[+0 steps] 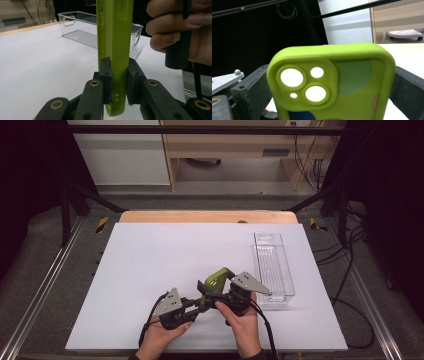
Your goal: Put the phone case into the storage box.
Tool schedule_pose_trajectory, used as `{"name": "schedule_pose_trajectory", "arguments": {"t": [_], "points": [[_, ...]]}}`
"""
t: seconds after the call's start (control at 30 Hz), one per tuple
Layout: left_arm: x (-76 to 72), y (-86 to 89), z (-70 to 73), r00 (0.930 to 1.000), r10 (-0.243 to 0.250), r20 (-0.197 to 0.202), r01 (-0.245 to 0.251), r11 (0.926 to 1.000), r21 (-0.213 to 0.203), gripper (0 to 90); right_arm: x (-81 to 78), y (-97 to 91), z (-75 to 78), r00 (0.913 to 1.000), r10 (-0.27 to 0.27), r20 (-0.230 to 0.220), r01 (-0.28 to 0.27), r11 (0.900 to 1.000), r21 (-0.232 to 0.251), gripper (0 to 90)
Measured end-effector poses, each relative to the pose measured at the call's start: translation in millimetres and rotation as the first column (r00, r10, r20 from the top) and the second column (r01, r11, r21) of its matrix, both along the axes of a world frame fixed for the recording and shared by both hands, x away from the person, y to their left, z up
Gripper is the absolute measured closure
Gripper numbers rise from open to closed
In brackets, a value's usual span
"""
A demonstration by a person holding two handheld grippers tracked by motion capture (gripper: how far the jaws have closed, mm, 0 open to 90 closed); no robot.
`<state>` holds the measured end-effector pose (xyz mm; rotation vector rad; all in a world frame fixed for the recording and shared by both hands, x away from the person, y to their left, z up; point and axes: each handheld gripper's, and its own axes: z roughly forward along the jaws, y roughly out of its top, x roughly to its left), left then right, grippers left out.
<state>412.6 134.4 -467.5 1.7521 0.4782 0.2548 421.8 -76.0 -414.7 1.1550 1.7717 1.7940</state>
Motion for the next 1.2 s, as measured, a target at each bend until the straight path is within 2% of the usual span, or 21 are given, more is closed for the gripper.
{"name": "schedule_pose_trajectory", "arguments": {"t": [0.43,1.2], "points": [[0.8,1.0,-0.6,1.0,0.002,-0.005,-0.002,1.0,-0.004,77.1,0.0,0.6,-2.5,1.0,-0.003,0.003,0.003,0.9998,-0.02,7.2],[1.2,1.2,-1.5,0.9999,0.007,-0.01,-0.007,1.0,-0.001,77.2,-1.5,-3.0,-5.3,1.0,-0.006,-0.006,0.006,1.0,0.004,14.1]]}}
